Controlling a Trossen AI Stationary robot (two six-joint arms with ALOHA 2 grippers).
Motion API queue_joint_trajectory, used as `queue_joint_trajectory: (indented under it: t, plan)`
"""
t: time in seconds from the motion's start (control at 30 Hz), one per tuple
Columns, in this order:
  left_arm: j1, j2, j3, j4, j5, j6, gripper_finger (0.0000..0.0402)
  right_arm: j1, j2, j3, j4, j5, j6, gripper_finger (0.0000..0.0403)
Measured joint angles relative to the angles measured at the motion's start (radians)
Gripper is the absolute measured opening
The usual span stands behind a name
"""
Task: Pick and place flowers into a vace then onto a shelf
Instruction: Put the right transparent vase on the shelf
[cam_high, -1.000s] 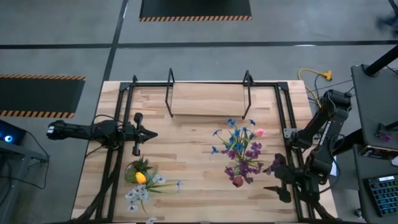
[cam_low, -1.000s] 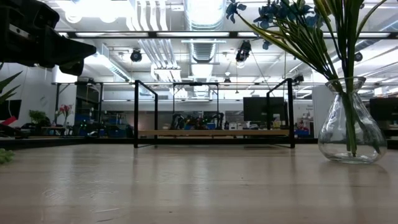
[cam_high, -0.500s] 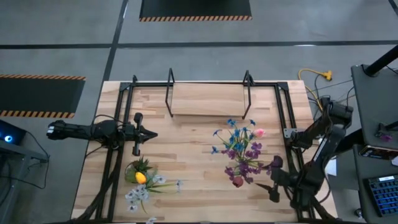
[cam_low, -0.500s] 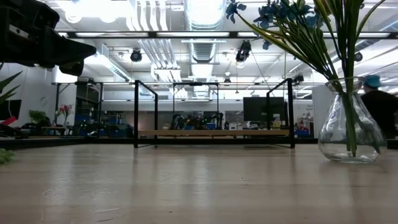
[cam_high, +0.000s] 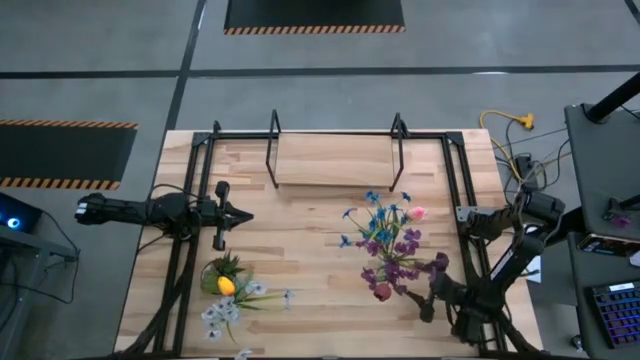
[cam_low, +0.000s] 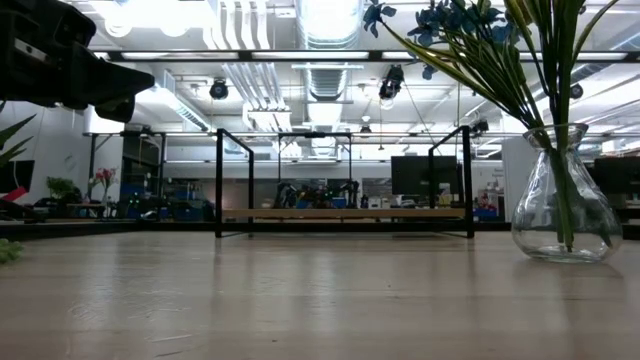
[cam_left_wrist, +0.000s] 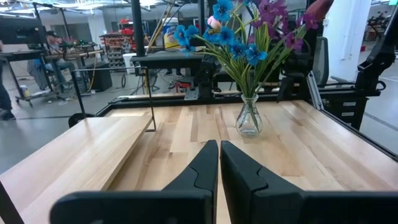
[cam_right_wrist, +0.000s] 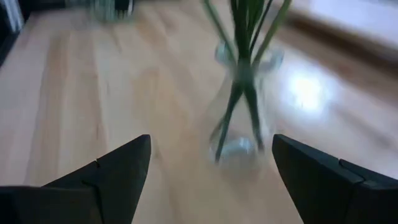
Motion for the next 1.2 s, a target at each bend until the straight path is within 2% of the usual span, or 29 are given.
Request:
queue_joint_trajectory:
  t: [0.13, 0.57, 0.73, 1.1, 1.2]
  plan:
    - [0.000, 0.000, 0.000, 0.000, 0.000, 0.000, 0.0000, -0.045, 0.038, 0.001, 0.009, 0.128, -0.017, 0.0325]
    - [0.000, 0.000, 0.000, 0.000, 0.000, 0.000, 0.0000, -0.157, 0.095, 0.001, 0.020, 0.154, -0.040, 0.0325]
    - [0.000, 0.000, 0.000, 0.000, 0.000, 0.000, 0.0000, -0.181, 0.102, 0.002, 0.068, 0.207, -0.053, 0.0325]
    - [0.000, 0.000, 0.000, 0.000, 0.000, 0.000, 0.0000, -0.221, 0.103, 0.001, 0.070, 0.206, -0.056, 0.0323]
    - [0.000, 0.000, 0.000, 0.000, 0.000, 0.000, 0.0000, -0.221, 0.103, 0.001, 0.071, 0.193, -0.056, 0.0310]
